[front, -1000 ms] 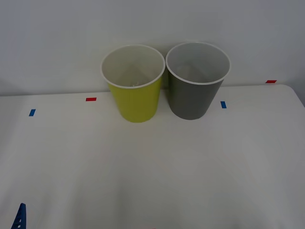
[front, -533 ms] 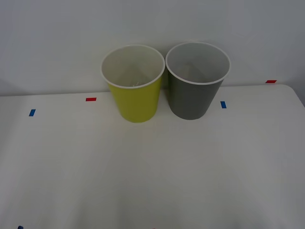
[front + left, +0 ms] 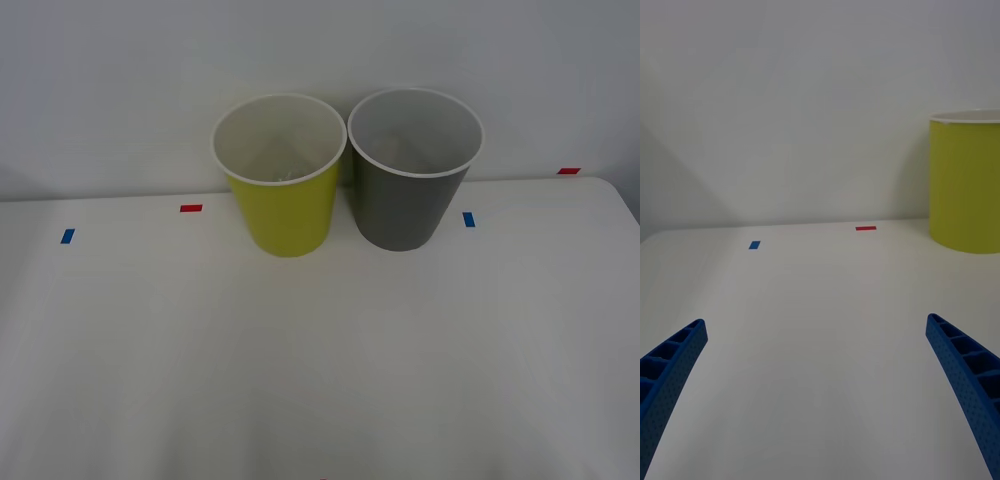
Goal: Put cans in the gray bin and PET bottles in the light green bin.
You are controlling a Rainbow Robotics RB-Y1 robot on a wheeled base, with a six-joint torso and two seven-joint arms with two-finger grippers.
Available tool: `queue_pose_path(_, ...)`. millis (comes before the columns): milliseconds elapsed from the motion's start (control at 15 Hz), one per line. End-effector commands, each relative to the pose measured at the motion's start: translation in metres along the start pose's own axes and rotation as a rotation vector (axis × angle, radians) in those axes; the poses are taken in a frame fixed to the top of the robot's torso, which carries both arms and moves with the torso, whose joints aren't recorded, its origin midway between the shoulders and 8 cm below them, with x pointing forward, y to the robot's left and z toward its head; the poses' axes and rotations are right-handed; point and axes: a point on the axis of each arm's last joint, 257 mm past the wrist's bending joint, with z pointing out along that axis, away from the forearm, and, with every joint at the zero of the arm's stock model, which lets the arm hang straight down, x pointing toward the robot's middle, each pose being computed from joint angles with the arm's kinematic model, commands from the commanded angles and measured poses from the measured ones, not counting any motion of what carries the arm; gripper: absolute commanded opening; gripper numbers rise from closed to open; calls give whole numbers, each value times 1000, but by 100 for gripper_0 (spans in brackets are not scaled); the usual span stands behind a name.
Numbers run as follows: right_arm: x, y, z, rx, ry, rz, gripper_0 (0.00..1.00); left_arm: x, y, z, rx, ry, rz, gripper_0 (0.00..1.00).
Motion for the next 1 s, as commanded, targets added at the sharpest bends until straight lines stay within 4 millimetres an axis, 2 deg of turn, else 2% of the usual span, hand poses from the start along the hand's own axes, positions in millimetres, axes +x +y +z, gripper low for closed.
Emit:
queue_pose_path(67, 0, 0, 0, 0, 0, 0, 100, 0, 0, 0, 0, 0, 0, 100)
queue_pose_path(1000, 0, 0, 0, 0, 0, 0, 100, 0, 0, 0, 0, 0, 0, 100)
